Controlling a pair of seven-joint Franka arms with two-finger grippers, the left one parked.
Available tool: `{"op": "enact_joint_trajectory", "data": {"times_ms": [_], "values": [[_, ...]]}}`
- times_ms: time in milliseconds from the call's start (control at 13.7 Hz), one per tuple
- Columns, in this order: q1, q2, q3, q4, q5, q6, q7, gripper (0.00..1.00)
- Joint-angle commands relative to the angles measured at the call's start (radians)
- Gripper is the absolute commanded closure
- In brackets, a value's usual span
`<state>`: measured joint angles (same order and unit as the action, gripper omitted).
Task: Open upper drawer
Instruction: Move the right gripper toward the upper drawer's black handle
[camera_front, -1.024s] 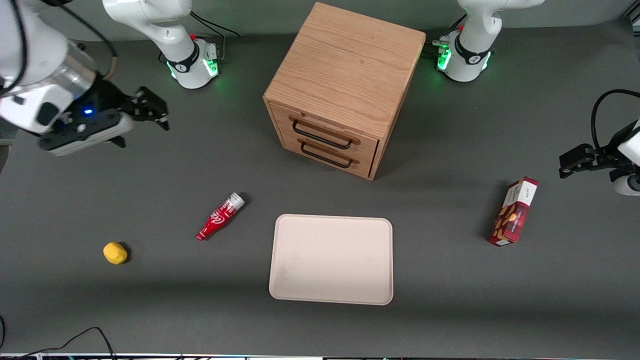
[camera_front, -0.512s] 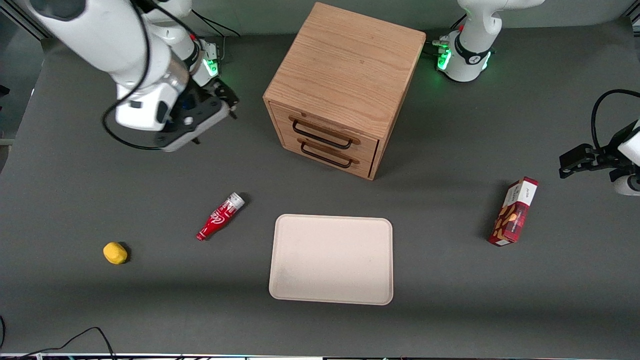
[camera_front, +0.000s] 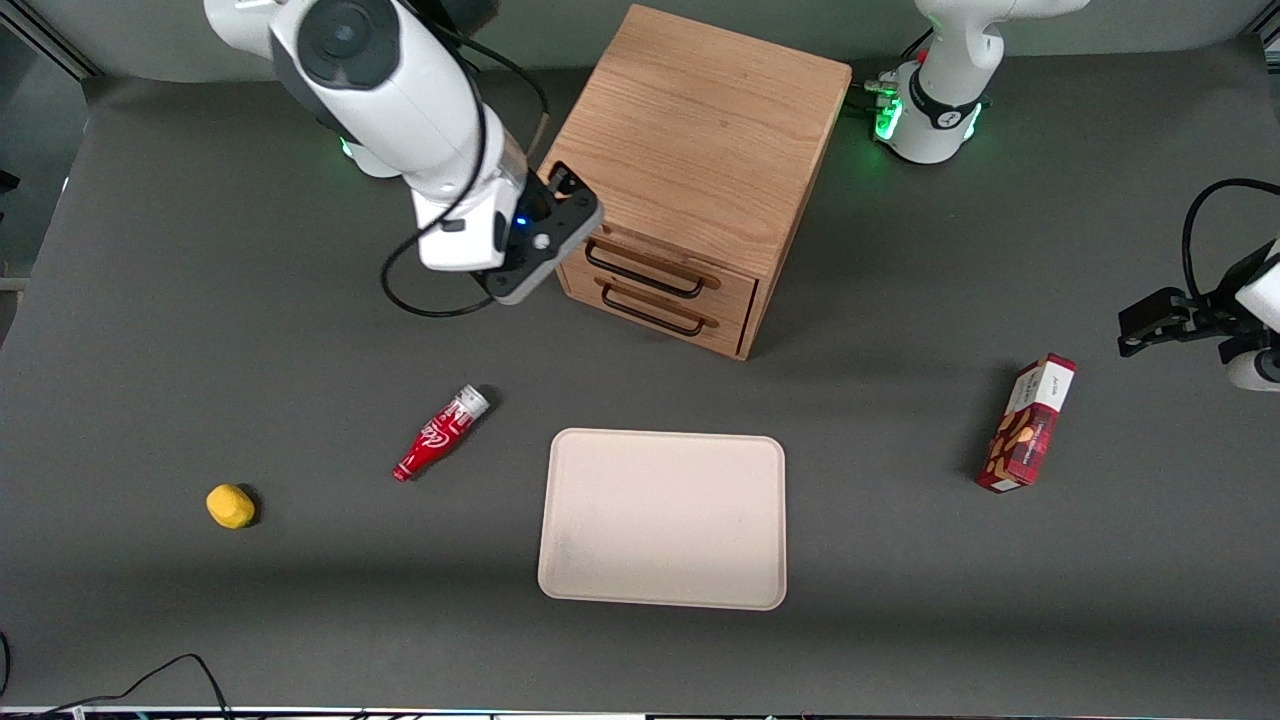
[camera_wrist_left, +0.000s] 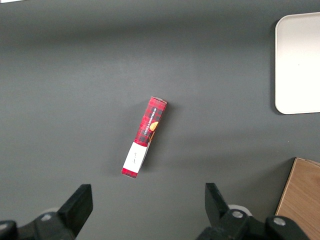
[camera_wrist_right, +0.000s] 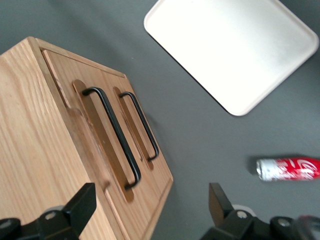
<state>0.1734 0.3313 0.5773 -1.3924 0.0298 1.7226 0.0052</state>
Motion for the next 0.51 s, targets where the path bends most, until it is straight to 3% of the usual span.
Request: {"op": "enact_joint_trajectory", "data": {"times_ms": [0, 439], "values": [[0.017, 0.038, 0.006, -0.005, -0.014, 0.055, 0.007, 0.0], [0.009, 0.06, 0.027, -0.094, -0.011, 0.19, -0.057, 0.0]]}}
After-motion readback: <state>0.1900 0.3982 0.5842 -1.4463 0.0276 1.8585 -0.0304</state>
